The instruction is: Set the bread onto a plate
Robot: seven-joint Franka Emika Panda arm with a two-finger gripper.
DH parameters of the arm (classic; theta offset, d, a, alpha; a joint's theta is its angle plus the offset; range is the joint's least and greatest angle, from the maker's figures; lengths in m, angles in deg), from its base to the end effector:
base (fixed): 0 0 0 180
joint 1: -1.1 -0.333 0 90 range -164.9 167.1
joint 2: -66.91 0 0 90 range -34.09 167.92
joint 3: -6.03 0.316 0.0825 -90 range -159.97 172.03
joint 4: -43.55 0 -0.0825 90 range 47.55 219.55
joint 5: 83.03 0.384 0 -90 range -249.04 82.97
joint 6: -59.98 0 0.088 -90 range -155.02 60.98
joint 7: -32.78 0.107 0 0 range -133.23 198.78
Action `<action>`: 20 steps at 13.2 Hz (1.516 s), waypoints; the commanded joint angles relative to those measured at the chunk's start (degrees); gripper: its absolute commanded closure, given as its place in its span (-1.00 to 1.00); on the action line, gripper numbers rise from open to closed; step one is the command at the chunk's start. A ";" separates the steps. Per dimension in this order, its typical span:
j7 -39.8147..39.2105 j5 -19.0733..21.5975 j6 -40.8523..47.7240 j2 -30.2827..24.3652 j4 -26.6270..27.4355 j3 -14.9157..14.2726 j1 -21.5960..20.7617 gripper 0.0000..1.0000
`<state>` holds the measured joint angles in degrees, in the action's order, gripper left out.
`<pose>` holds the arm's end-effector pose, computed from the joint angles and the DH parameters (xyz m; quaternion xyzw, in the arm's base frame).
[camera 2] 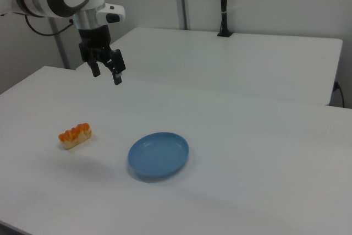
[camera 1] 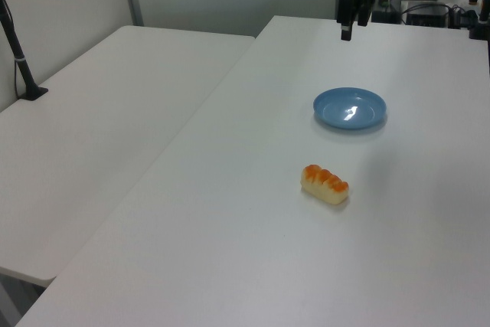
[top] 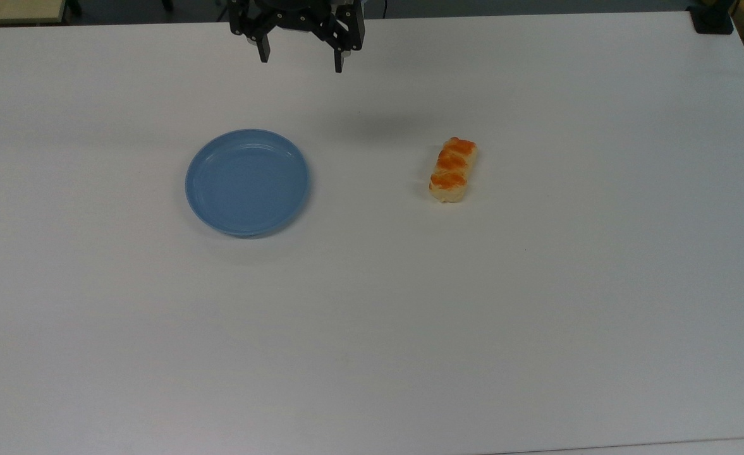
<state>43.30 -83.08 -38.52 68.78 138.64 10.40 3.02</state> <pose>0.5743 0.0239 0.5770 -0.9974 0.0703 -0.0133 0.0023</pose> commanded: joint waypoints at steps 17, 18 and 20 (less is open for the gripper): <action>19.43 3.56 -16.09 9.55 8.52 1.60 -15.97 -1.00; 20.67 3.21 -17.67 10.34 9.14 1.51 -17.02 -1.00; 22.25 2.95 -19.35 12.54 9.67 1.51 -19.05 -1.00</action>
<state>62.09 -80.00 -54.24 79.21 146.49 12.30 -12.87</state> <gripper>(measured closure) 0.000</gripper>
